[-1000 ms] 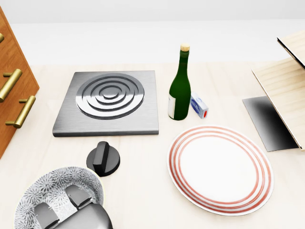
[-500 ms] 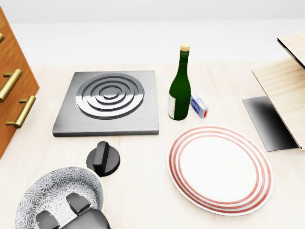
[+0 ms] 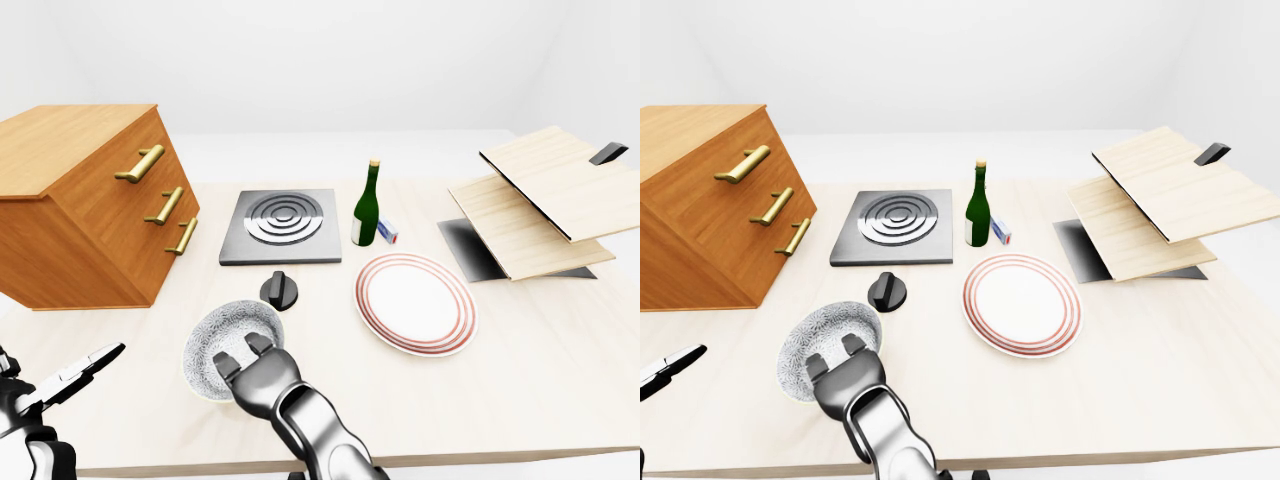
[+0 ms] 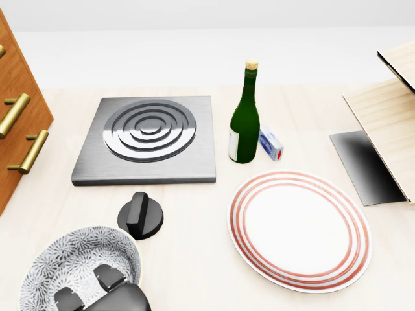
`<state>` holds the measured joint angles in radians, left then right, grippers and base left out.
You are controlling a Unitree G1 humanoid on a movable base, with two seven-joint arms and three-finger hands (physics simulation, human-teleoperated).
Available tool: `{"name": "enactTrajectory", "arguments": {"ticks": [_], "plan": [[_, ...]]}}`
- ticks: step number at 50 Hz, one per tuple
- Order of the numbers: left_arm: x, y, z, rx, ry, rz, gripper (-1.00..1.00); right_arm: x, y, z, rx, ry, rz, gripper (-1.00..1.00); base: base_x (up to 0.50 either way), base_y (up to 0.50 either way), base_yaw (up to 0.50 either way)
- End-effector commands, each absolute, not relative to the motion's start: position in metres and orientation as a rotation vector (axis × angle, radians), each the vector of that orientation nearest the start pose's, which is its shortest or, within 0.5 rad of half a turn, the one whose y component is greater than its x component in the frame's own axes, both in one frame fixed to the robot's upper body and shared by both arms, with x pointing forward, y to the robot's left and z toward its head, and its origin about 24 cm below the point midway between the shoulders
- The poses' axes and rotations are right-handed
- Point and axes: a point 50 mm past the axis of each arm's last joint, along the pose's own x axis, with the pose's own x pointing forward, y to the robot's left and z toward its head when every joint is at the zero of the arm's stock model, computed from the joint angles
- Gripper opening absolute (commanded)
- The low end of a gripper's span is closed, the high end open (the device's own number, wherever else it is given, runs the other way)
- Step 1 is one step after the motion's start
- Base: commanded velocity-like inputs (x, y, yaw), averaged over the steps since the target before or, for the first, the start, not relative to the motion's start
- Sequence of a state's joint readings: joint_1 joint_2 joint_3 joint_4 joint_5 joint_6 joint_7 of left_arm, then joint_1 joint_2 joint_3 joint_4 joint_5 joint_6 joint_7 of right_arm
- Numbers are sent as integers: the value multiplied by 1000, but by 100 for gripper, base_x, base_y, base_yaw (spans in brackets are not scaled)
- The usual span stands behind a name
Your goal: Pick up the akita bowl and put it on the plate.
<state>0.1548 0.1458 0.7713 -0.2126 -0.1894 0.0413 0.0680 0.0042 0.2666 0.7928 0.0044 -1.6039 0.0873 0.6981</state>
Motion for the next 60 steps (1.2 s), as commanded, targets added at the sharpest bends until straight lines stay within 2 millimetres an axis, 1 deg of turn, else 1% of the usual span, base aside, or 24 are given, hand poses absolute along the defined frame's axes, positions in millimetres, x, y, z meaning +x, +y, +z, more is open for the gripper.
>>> {"name": "enactTrajectory", "arguments": {"ticks": [1, 9, 39, 40, 41, 42, 50, 60], "plan": [[148, 349, 90, 81, -149, 828, 100, 179, 70, 56, -1471, -132, 1027, 100, 0, 0, 0], [149, 349, 91, 82, -150, 827, 100, 180, 68, 50, -1465, -105, 1044, 100, 0, 0, 0], [148, 349, 91, 82, -151, 825, 100, 182, 69, 47, -1452, -87, 1060, 100, 0, 0, 0], [148, 349, 90, 82, -151, 825, 100, 184, 70, 47, -1449, -83, 1057, 60, 0, 0, 0], [148, 349, 90, 82, -151, 824, 100, 186, 69, 47, -1447, -83, 1056, -76, 0, 0, 0], [148, 349, 90, 81, -151, 825, 100, 183, 68, 50, -1450, -95, 1046, -100, 0, 0, 0], [148, 348, 91, 82, -151, 825, 100, 185, 67, 52, -1442, -96, 1037, -100, 0, 0, 0], [148, 349, 90, 80, -151, 825, 100, 185, 68, 50, -1442, -89, 1045, -100, 0, 0, 0]]}}
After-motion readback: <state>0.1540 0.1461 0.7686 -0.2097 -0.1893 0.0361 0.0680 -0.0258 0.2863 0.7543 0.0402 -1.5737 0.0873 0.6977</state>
